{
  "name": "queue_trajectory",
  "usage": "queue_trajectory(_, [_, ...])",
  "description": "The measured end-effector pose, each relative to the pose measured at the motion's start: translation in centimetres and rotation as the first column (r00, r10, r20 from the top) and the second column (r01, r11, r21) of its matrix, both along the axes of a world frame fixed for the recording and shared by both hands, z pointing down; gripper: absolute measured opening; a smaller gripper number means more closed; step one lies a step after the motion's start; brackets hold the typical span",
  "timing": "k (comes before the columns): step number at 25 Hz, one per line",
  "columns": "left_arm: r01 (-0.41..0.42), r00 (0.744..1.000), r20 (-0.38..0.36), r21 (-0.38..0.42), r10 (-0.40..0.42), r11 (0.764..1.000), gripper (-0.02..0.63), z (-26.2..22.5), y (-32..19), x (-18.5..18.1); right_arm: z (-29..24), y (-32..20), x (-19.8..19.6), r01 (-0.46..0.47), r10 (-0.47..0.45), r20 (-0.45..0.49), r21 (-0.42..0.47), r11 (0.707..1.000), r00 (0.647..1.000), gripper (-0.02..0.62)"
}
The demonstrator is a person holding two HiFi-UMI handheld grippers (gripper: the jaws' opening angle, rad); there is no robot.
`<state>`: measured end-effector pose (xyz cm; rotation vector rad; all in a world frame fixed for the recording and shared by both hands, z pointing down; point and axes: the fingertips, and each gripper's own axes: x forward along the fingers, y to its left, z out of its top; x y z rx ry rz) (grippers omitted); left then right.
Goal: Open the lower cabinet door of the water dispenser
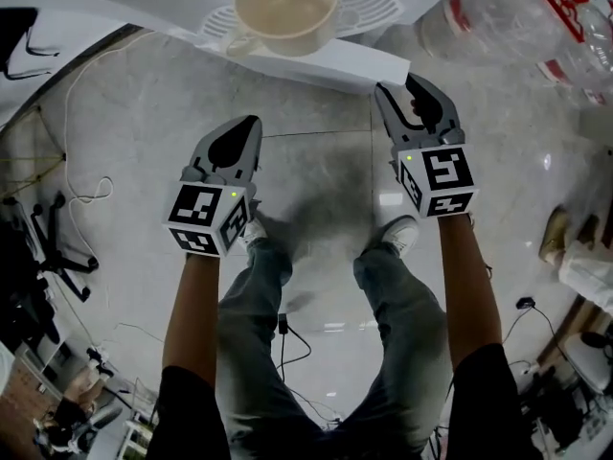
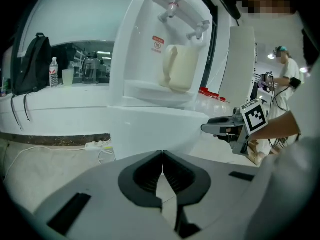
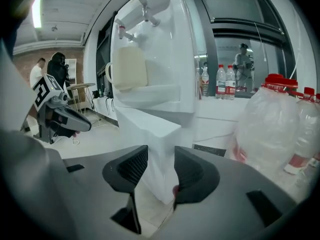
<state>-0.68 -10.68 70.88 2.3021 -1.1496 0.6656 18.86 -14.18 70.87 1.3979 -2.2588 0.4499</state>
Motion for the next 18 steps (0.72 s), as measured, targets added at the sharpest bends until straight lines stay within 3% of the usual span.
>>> queue_trajectory(7, [0.083,0.996,-0.024,-0.073,-0.085,0.994,0.017,0.5,2.1,-1.9,0.4,0.9,-0.2,-0.012,0.012,-0.015,-0.056,0.998,1.000,0.185])
queue_trajectory(18, [0.103,0.992,-0.065,-0.092,-0.109,0.990,0.017,-0.4,3.9,-4.4,0.2,3.8,-1.9,-0.076,0.074,-0.031,-0.083,0.994,0.997,0.184])
